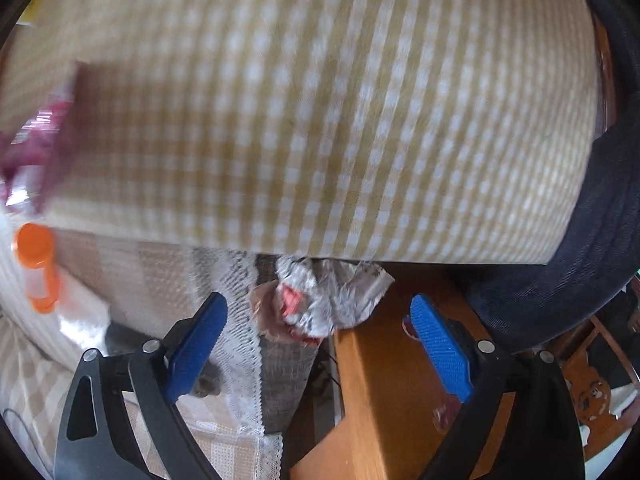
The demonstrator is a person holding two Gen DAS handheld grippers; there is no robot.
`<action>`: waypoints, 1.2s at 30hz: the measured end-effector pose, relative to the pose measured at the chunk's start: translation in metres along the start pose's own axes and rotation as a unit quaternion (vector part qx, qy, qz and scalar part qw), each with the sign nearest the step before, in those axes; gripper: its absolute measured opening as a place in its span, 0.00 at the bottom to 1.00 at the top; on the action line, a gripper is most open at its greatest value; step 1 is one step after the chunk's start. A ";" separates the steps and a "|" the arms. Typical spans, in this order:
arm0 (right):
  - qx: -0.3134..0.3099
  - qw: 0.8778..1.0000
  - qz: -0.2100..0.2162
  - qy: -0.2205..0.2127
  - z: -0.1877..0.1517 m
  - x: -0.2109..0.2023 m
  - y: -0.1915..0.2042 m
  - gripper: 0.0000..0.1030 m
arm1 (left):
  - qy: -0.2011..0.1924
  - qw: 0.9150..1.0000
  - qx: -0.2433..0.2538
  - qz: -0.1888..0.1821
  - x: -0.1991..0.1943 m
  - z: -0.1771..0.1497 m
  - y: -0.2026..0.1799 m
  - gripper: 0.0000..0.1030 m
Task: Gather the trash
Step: 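Reach the left gripper down beside the table and grasp crumpled foil paper, then carry the foil with the left gripper to the red bin while the right gripper grasps the white milk carton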
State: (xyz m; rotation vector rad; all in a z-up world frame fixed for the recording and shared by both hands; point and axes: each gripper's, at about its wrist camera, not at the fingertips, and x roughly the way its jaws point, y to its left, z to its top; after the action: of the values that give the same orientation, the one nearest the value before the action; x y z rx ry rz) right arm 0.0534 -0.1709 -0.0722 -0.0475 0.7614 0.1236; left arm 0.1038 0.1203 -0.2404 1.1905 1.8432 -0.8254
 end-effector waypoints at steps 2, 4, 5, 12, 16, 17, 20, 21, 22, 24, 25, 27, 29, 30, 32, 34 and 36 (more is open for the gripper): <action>-0.003 1.000 -0.001 0.002 0.000 0.004 0.001 0.97 | 0.008 1.000 0.008 -0.010 0.011 0.006 -0.003 0.80; -0.003 1.000 0.001 0.007 0.000 0.007 0.001 0.97 | 0.008 1.000 0.006 -0.023 0.020 0.012 -0.004 0.72; -0.004 1.000 0.002 0.009 0.000 0.009 0.002 0.97 | 0.006 0.999 0.002 -0.032 0.024 0.015 -0.004 0.62; -0.018 1.000 0.008 0.015 -0.004 0.011 0.006 0.97 | -0.030 0.999 0.000 -0.043 0.000 0.020 -0.003 0.36; -0.020 0.999 0.045 0.022 -0.008 0.008 0.010 0.97 | -0.036 0.999 0.001 -0.030 -0.027 0.014 -0.011 0.27; -0.020 0.998 0.056 0.025 -0.010 0.007 0.010 0.97 | -0.038 0.999 -0.001 -0.027 -0.033 0.013 -0.013 0.25; -0.027 0.995 0.091 0.033 -0.019 0.003 0.013 0.97 | -0.061 0.998 -0.021 -0.018 -0.059 -0.003 -0.021 0.25; -0.030 0.994 0.102 0.038 -0.024 0.003 0.015 0.97 | -0.075 0.997 -0.030 -0.021 -0.069 -0.009 -0.023 0.25; -0.032 0.992 0.114 0.046 -0.029 0.003 0.017 0.97 | -0.090 0.995 -0.039 -0.019 -0.079 -0.016 -0.026 0.25; -0.031 0.987 0.143 0.065 -0.041 0.006 0.022 0.97 | -0.126 0.990 -0.058 -0.011 -0.101 -0.031 -0.033 0.25; -0.030 0.984 0.158 0.077 -0.048 0.009 0.024 0.97 | -0.152 0.986 -0.070 -0.004 -0.115 -0.038 -0.031 0.25; -0.029 0.979 0.178 0.093 -0.059 0.013 0.029 0.97 | -0.210 0.972 -0.104 0.029 -0.146 -0.056 -0.034 0.25; -0.038 0.978 0.185 0.087 -0.063 0.014 0.034 0.97 | -0.269 0.944 -0.173 0.087 -0.166 -0.074 -0.040 0.25; -0.048 0.978 0.188 0.077 -0.064 0.013 0.037 0.97 | -0.298 0.926 -0.208 0.101 -0.174 -0.081 -0.037 0.25; -0.079 0.974 0.201 0.063 -0.057 0.016 0.044 0.97 | -0.359 0.883 -0.273 0.130 -0.199 -0.096 -0.043 0.25; -0.116 0.965 0.228 0.065 -0.046 0.026 0.048 0.97 | -0.412 0.836 -0.334 0.141 -0.206 -0.108 -0.059 0.25; -0.160 0.956 0.239 0.061 -0.033 0.036 0.054 0.97 | -0.468 0.790 -0.377 0.120 -0.192 -0.120 -0.053 0.25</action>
State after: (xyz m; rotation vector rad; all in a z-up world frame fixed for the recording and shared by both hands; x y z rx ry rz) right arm 0.0496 -0.1170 -0.1212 -0.1796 0.8603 0.7103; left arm 0.0735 0.1196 -0.0095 0.3325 0.9591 -0.3272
